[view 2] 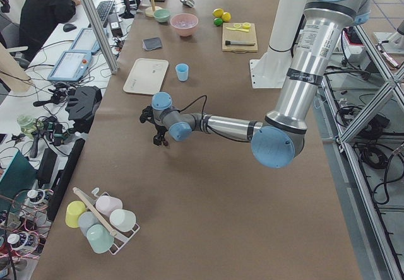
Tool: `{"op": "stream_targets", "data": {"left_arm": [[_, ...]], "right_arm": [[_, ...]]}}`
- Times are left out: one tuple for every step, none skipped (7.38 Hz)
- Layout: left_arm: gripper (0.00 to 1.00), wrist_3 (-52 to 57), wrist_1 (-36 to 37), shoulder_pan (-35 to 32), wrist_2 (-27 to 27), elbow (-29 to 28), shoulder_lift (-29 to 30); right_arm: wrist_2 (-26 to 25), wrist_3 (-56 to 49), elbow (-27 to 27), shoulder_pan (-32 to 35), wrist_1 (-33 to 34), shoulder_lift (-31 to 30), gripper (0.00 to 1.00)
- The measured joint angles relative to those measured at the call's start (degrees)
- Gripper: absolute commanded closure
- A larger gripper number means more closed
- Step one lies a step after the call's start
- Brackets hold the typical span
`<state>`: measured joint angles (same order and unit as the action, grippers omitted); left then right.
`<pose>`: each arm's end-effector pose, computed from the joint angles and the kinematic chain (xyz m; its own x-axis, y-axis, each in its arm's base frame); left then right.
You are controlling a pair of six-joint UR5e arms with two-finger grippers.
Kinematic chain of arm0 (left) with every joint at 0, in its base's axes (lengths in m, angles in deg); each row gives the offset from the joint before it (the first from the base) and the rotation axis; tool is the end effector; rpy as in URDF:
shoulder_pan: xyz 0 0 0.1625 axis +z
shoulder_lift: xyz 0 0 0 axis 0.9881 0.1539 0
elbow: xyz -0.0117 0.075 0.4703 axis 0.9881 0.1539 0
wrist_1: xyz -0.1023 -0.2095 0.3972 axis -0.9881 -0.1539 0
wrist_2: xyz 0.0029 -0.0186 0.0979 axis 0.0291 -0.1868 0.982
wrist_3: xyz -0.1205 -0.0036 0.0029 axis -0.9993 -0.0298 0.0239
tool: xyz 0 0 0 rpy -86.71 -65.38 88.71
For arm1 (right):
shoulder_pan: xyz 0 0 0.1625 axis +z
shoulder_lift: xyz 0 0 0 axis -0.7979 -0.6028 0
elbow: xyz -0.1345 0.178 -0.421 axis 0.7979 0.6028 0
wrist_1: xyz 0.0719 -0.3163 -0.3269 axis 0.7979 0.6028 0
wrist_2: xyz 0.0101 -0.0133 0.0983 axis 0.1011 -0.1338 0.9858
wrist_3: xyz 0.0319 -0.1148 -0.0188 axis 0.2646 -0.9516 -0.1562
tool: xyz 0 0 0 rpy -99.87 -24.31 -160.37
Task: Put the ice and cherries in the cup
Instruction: 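Lower the left gripper onto the dark cherries and grasp them while the right arm retracts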
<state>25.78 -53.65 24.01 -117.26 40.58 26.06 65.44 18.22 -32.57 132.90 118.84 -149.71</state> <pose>0.3358 -0.6395 0.6094 0.6256 0.3616 -0.6913 -0.1219 0.9205 0.3712 -0.0512 -0.5719 0.5622 0.6473 -0.4526 0.6133 0.1914 0.8754 0.4440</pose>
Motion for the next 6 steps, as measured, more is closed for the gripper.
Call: {"op": "stream_targets", "data": {"left_arm": [[0.27, 0.0, -0.1, 0.3, 0.3, -0.2, -0.2], [0.34, -0.1, -0.1, 0.4, 0.5, -0.3, -0.4], [0.45, -0.1, -0.1, 0.5, 0.7, -0.5, -0.5], [0.61, -0.1, -0.1, 0.5, 1.2, -0.8, -0.5], [0.74, -0.2, 0.0, 0.5, 1.7, -0.9, -0.5], [0.91, -0.2, 0.0, 0.6, 2.0, -1.0, -0.5]], "right_arm": [[2.1, -3.8, 0.0, 3.2, -0.2, -2.2, 0.03], [3.2, -7.0, 0.1, 5.3, -0.2, -3.8, 0.03], [3.7, -9.8, 0.2, 6.6, -0.2, -5.1, 0.03], [4.0, -11.9, 0.2, 7.4, -0.2, -6.3, 0.03], [4.4, -13.7, 0.2, 8.0, -0.2, -7.5, 0.03], [4.6, -15.7, 0.3, 8.7, -0.4, -8.7, 0.03]]}}
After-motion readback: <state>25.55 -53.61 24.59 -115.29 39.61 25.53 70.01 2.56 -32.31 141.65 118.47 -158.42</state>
